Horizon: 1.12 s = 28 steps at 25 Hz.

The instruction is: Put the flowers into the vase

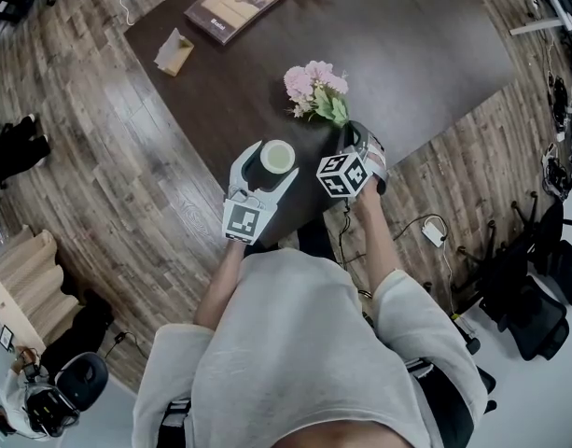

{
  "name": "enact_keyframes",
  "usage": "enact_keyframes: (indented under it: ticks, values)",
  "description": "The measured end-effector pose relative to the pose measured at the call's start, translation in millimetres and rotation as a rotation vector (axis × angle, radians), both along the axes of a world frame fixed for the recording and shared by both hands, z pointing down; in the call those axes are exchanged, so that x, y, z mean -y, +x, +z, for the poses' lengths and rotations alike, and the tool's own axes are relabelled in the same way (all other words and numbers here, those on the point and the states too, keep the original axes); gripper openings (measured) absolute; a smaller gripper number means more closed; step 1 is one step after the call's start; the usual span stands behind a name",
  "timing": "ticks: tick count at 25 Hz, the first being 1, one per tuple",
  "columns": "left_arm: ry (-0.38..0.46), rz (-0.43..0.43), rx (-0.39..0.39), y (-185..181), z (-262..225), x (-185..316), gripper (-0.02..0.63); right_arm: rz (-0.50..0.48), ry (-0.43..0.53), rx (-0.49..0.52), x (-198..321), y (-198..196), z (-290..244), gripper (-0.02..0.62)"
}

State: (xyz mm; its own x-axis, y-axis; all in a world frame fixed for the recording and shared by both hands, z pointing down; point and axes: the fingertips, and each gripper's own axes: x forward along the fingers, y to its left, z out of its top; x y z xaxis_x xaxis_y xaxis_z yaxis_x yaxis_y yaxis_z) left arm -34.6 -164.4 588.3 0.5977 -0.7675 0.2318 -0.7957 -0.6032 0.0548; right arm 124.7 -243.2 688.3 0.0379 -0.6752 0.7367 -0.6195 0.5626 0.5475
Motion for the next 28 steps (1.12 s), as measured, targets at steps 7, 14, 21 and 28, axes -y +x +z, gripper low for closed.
enact_keyframes:
  ticks: [7,14,21,28]
  values:
    - [-0.003,-0.012,-0.008,1,1,6,0.345,0.232,0.064,0.575,15,-9,-56,0.020]
    - [-0.003,-0.024,-0.020,1,0,5,0.345,0.307,0.074,1.188,19,-38,-126,0.020]
    - [-0.001,-0.019,-0.022,1,2,6,0.345,0.053,0.142,1.347,11,-91,-214,0.020]
    - [-0.001,-0.026,-0.028,-1,1,6,0.345,-0.219,0.201,1.409,0,-147,-297,0.021]
